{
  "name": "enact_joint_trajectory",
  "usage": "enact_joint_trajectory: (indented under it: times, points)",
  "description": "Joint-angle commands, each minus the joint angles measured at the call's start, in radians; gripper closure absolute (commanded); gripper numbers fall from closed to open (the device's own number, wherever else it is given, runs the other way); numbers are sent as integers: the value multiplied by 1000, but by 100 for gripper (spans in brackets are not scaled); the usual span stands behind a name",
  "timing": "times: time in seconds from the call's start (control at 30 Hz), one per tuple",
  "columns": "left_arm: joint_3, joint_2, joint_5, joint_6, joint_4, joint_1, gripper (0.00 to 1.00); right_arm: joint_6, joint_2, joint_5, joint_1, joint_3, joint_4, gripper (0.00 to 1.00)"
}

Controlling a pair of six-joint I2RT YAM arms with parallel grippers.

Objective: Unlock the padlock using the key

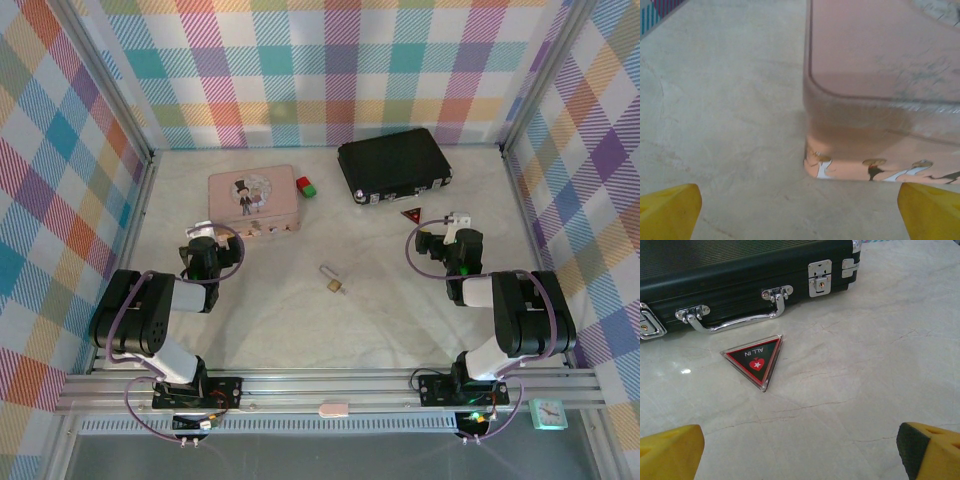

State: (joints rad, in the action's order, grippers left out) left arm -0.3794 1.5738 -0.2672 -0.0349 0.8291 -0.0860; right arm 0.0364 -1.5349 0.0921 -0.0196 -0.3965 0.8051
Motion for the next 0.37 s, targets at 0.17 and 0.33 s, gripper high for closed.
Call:
enact_joint_trajectory:
  times: [0.17,0.33]
  points:
    - [-6,0,14,19,76,4,0,-3,1,-19,4,-7,35,1]
    - [-7,2,8,20,74,3,0,-4,2,-21,4,-5,39,1]
